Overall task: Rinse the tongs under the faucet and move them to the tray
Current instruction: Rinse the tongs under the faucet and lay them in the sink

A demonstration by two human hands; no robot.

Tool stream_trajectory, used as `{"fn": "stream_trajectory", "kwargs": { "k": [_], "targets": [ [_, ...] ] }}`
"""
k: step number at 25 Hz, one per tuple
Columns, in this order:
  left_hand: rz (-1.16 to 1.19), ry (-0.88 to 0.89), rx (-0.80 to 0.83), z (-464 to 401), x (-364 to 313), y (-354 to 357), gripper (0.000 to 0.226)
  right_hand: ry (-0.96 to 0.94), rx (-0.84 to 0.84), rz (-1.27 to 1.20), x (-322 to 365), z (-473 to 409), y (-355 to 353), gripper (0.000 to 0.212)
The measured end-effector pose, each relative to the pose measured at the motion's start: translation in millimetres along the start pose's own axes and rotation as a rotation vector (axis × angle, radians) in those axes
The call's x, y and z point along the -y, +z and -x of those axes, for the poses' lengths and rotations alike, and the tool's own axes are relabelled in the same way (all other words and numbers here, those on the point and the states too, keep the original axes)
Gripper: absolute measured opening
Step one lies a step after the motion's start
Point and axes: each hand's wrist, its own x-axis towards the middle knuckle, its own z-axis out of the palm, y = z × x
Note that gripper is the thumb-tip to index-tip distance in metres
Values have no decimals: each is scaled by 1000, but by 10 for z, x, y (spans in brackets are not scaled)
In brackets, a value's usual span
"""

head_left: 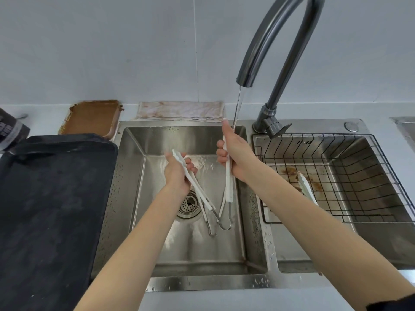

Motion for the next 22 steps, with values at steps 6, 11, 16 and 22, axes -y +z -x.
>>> {"fn": "stream_trajectory", "kwargs": {
  "k": [6, 11, 16, 22],
  "targets": [
    [-159, 87, 105, 81, -6, 124, 52, -33, 0, -75, 6, 32, -65, 44],
    [-529, 223, 237, 259, 73, 372, 42, -87, -65, -80, -29, 62, -263, 43],
    [-810, 424, 430, 396, 85, 581, 18, 5, -152, -221, -63, 135, -545, 41],
    [-1223, 655, 404, 359, 181, 724, 35, -49, -218, -196, -93, 203, -525, 46]
  ]
}}
